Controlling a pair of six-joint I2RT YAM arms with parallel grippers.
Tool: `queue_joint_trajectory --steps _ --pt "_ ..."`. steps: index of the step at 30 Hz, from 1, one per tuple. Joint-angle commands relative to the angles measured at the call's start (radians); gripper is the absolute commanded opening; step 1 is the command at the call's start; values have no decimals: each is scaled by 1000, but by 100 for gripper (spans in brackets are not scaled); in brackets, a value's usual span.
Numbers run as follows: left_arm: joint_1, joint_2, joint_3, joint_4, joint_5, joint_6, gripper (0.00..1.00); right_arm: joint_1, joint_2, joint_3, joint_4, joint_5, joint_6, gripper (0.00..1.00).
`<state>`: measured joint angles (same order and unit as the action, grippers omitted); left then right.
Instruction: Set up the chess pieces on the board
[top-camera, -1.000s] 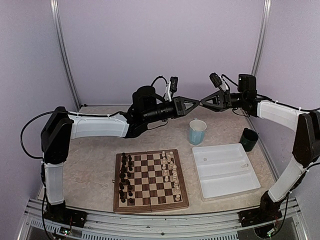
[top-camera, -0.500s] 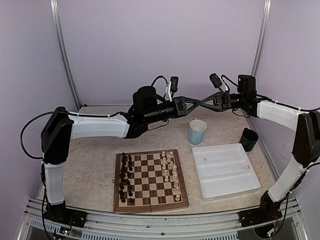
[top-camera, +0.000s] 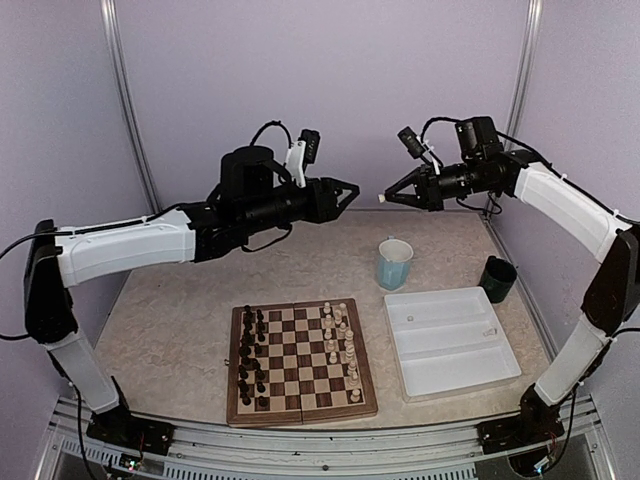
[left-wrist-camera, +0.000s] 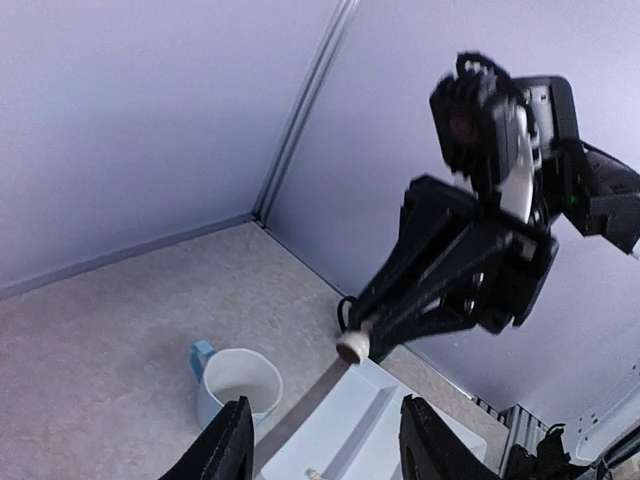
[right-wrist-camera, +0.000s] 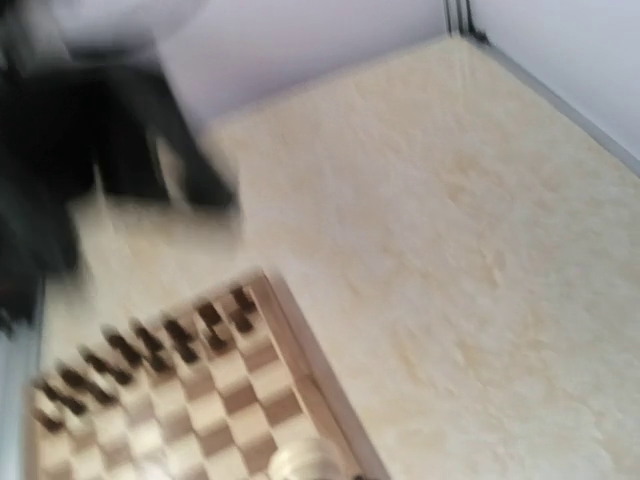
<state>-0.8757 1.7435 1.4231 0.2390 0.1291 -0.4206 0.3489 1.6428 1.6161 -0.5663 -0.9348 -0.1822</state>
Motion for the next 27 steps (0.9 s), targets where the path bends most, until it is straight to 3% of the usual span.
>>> queue_joint_trajectory --steps 1,7,12,18,27 --pt "37 -154 -26 -172 -200 218 52 106 -30 52 -229 256 -311 6" --pt "178 -183 -61 -301 -256 290 58 279 -13 48 -337 379 -483 6" --pt "257 -209 -152 -279 -248 298 59 486 20 -18 -374 545 -551 5" --pt "268 -237 -139 -332 -237 282 59 670 115 -86 -386 711 -565 5" --pt "264 -284 -151 -325 -230 276 59 797 252 -74 -396 832 -544 5"
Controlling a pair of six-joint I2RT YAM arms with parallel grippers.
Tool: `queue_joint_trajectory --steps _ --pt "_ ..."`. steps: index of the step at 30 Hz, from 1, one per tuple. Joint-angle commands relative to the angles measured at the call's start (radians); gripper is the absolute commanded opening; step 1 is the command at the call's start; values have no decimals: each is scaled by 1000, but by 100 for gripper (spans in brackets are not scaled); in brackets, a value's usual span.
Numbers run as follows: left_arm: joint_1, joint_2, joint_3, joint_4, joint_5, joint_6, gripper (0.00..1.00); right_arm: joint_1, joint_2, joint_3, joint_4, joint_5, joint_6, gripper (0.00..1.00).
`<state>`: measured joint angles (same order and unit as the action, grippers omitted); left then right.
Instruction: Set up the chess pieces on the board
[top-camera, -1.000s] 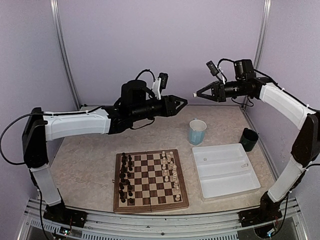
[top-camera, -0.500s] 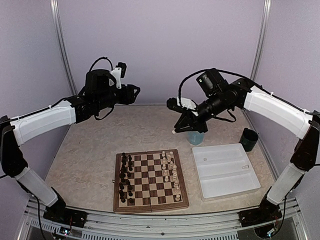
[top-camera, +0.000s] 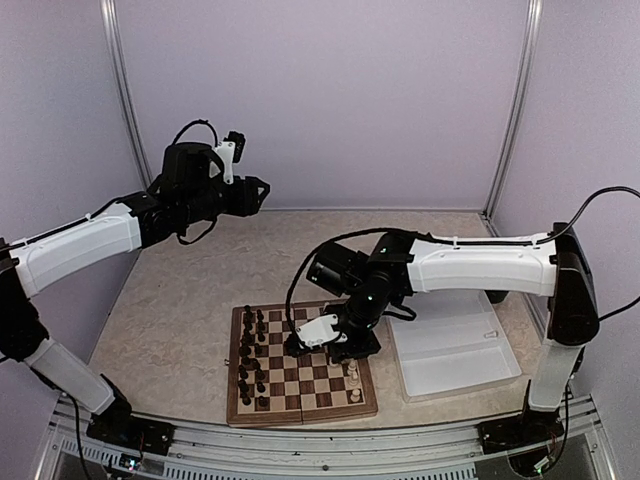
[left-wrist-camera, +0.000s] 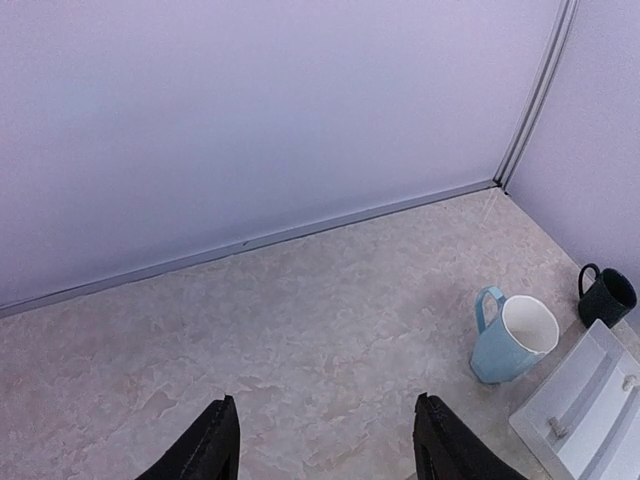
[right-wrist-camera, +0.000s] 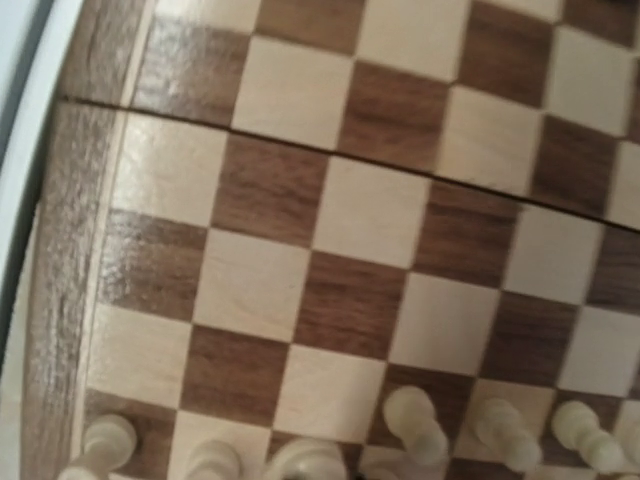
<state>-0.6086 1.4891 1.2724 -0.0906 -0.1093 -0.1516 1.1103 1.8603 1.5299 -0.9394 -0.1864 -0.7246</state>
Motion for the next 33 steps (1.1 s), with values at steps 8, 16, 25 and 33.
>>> queue_joint_trajectory --steps 8,16,25,33 --pt "-2 -45 4 -1 14 6 59 51 115 28 -33 139 8 6" --pt "-2 -43 8 -9 23 3 60 51 148 42 -25 147 13 6" --pt "-2 -37 10 -9 34 0 59 56 157 46 -17 129 17 9" --pt "-2 -35 13 -14 43 -2 60 64 157 51 -11 123 28 17"
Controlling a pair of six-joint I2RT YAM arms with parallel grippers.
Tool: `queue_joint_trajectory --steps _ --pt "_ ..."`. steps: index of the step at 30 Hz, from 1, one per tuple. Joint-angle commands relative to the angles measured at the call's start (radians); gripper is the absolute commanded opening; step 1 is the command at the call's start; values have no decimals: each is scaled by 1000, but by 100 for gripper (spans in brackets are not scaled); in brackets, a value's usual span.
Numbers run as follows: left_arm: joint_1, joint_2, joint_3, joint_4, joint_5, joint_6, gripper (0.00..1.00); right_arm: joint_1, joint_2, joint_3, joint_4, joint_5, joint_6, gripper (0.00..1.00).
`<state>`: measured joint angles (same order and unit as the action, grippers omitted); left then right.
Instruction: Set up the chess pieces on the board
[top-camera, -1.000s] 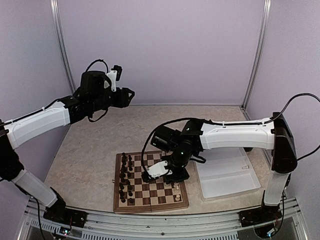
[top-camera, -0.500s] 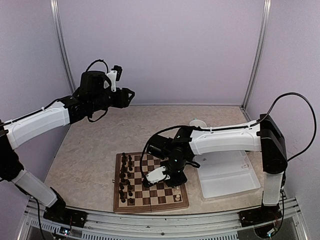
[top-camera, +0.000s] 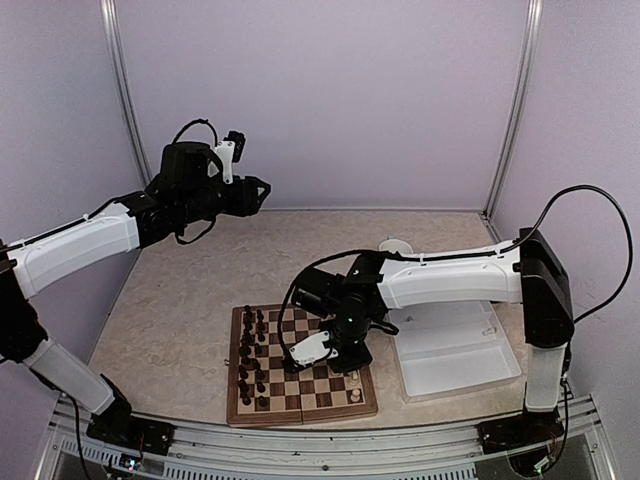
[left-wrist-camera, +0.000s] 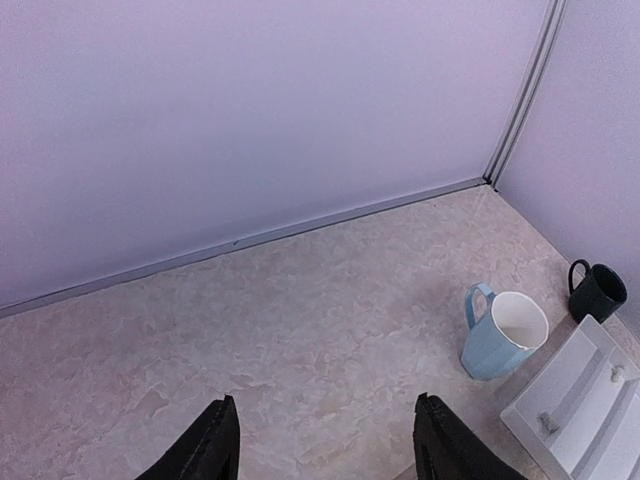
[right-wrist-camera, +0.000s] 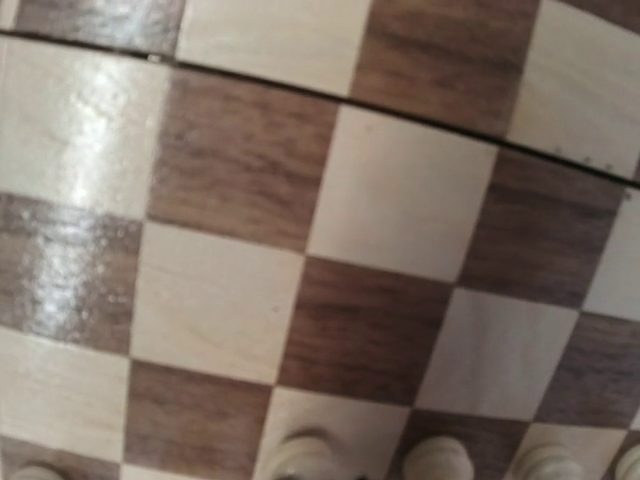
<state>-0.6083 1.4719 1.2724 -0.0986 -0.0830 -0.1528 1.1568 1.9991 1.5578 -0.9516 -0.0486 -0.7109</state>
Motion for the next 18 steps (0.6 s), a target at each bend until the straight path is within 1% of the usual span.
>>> queue_joint_trajectory --steps 1,5,10,13,16,18 --pt "-2 -18 13 -6 17 -1 59 19 13 25 4 -18 16 19" --pt "-2 -17 13 -6 19 -3 60 20 -2 48 -5 -42 20 24" --pt "-2 -12 15 -8 24 -4 60 20 -18 59 -18 -51 19 26" --pt "-2 -13 15 -9 24 -2 60 15 -69 77 -32 -86 10 26" --pt "-3 -13 12 -4 26 -1 60 -38 -144 102 -38 -149 7 27" --pt "-9 -15 4 9 36 1 59 -133 -193 105 -37 -207 13 28"
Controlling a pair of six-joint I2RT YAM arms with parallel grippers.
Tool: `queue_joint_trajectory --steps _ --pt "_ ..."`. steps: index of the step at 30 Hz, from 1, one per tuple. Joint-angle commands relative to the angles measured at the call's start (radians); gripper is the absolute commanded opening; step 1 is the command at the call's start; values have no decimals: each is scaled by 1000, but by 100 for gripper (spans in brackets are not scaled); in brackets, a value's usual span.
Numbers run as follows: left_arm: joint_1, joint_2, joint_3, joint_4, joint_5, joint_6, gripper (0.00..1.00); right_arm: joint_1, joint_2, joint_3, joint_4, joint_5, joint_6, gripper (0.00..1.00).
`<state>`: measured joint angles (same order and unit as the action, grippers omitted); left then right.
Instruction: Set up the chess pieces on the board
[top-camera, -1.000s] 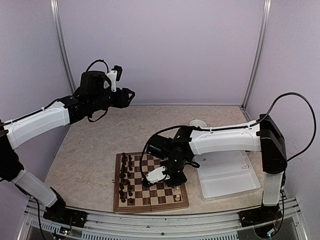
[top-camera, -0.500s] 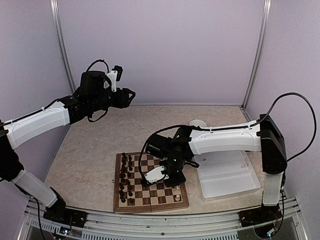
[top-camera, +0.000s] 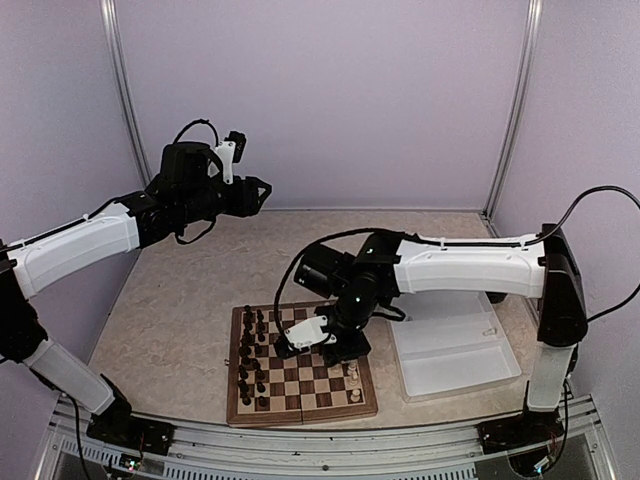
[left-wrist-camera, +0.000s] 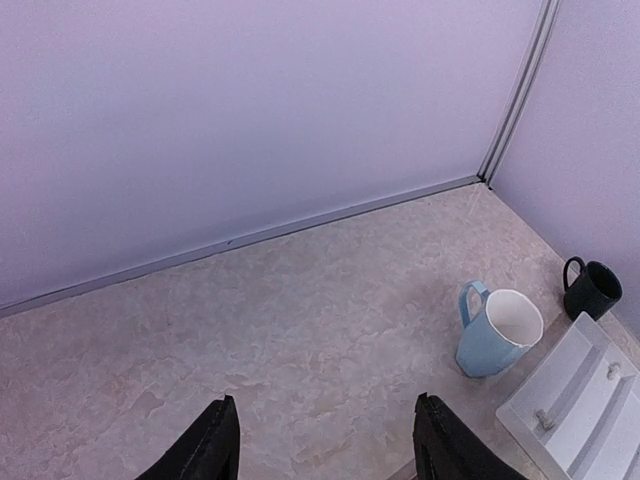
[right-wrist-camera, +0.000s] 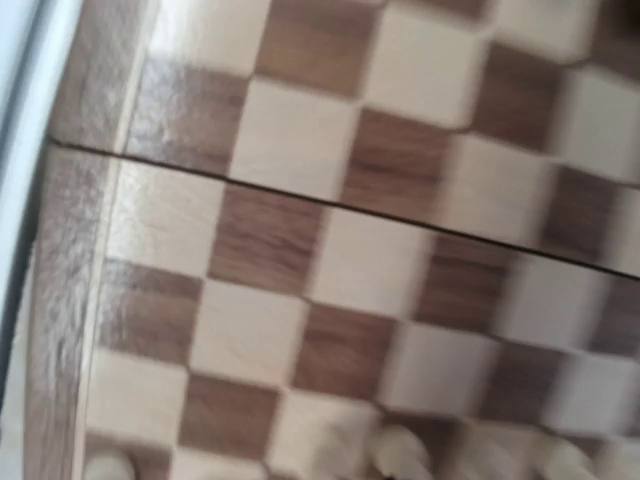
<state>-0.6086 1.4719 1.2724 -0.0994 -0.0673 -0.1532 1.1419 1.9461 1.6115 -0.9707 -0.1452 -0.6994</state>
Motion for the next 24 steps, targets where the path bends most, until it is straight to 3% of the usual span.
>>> queue_joint_trajectory --steps 1,8,15,19,24 --pt "-15 -18 -4 19 25 6 59 -170 -164 43 -13 -134 8 28" --pt "-95 -36 -23 50 -18 36 59 -558 -373 -184 25 -229 30 29" --pt "-139 1 -13 37 14 53 59 -869 -553 -449 12 -171 -40 30" --pt "-146 25 -2 24 37 48 59 -986 -609 -596 2 -81 -111 29" --pt "-148 42 10 9 57 44 59 -1024 -646 -727 56 59 -165 29"
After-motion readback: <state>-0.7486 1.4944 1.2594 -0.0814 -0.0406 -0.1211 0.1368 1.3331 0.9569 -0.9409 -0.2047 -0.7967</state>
